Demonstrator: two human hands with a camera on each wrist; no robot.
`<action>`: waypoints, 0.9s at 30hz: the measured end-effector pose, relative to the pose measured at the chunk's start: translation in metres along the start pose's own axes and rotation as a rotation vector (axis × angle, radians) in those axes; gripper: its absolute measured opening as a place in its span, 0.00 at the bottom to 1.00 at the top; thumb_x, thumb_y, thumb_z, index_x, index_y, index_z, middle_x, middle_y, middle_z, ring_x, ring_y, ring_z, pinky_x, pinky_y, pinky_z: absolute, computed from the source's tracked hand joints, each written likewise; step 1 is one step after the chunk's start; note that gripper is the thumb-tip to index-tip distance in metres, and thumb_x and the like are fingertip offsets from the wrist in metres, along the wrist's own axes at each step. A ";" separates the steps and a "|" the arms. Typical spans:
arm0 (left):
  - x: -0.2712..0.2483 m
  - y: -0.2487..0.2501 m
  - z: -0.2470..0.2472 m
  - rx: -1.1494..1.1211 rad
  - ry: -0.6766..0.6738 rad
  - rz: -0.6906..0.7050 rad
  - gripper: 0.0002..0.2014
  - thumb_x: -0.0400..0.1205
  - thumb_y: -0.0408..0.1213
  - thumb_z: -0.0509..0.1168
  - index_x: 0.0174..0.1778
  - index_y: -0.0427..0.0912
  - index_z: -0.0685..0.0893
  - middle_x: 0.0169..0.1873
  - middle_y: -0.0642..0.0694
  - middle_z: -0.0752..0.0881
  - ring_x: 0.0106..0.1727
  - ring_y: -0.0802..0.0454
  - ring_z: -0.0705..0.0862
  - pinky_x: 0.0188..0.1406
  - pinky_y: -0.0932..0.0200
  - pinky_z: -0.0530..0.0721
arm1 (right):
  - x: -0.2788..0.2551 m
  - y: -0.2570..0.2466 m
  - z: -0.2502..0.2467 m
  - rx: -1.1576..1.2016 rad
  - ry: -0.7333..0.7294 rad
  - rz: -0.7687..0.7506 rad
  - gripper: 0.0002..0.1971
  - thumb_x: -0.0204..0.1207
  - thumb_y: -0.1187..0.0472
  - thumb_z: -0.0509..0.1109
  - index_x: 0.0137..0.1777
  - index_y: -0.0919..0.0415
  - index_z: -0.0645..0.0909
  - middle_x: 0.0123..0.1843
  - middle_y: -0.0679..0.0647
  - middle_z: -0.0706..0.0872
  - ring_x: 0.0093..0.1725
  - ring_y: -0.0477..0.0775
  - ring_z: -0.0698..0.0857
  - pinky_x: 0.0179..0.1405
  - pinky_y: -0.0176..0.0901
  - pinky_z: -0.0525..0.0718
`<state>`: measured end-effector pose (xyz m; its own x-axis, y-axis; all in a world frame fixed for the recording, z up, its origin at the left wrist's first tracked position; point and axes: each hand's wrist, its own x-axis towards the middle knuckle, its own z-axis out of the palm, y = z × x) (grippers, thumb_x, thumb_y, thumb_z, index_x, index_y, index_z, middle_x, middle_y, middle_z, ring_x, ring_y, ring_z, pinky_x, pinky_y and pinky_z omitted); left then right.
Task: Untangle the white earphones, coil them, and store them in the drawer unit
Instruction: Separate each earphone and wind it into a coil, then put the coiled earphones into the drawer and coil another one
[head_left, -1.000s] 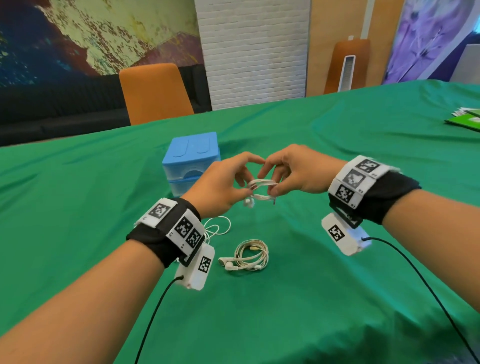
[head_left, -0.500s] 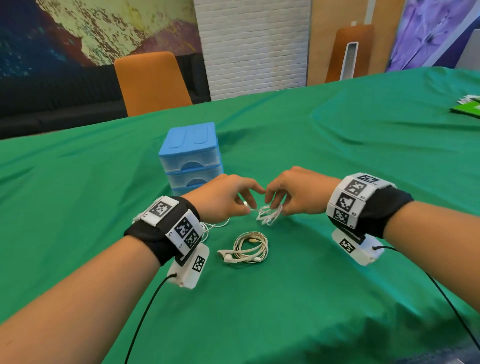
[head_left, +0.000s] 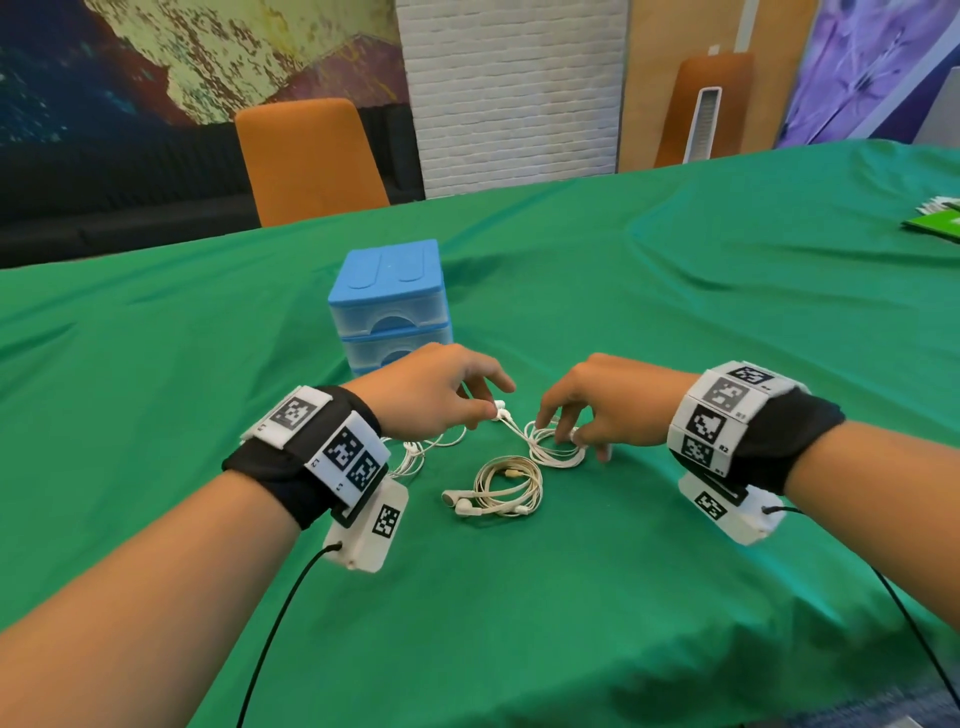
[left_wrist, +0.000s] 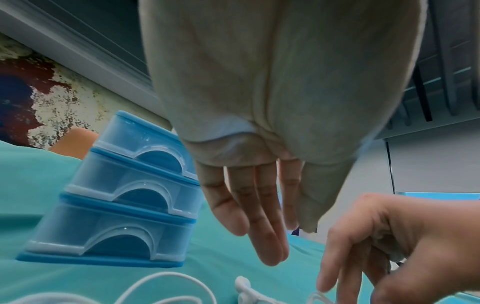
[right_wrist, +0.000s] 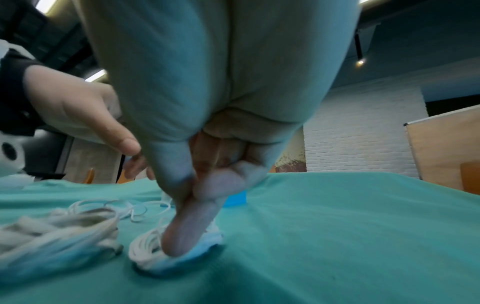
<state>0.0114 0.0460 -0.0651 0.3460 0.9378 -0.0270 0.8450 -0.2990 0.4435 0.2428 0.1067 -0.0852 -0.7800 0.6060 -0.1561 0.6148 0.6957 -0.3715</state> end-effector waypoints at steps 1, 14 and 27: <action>-0.003 -0.002 -0.002 0.004 0.015 -0.011 0.12 0.84 0.44 0.70 0.64 0.55 0.86 0.44 0.57 0.92 0.42 0.57 0.89 0.47 0.53 0.87 | 0.000 -0.001 -0.001 0.017 0.024 -0.008 0.17 0.75 0.70 0.71 0.60 0.51 0.86 0.49 0.41 0.92 0.27 0.46 0.91 0.46 0.34 0.87; -0.039 -0.038 -0.038 -0.118 0.399 -0.215 0.06 0.82 0.32 0.69 0.44 0.46 0.89 0.36 0.50 0.92 0.32 0.56 0.90 0.31 0.64 0.84 | 0.043 -0.051 -0.036 -0.050 0.258 -0.071 0.15 0.76 0.62 0.75 0.62 0.48 0.86 0.57 0.45 0.90 0.44 0.44 0.88 0.57 0.45 0.85; -0.022 -0.059 -0.013 -1.363 0.794 -0.418 0.08 0.89 0.33 0.60 0.63 0.40 0.75 0.59 0.33 0.88 0.52 0.40 0.91 0.47 0.53 0.87 | 0.117 -0.084 -0.041 -0.232 0.326 0.022 0.36 0.78 0.67 0.67 0.86 0.59 0.61 0.86 0.56 0.64 0.84 0.57 0.65 0.83 0.49 0.63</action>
<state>-0.0506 0.0455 -0.0793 -0.4508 0.8880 -0.0911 -0.2940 -0.0513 0.9544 0.1047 0.1351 -0.0346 -0.7117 0.6862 0.1506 0.6699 0.7274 -0.1486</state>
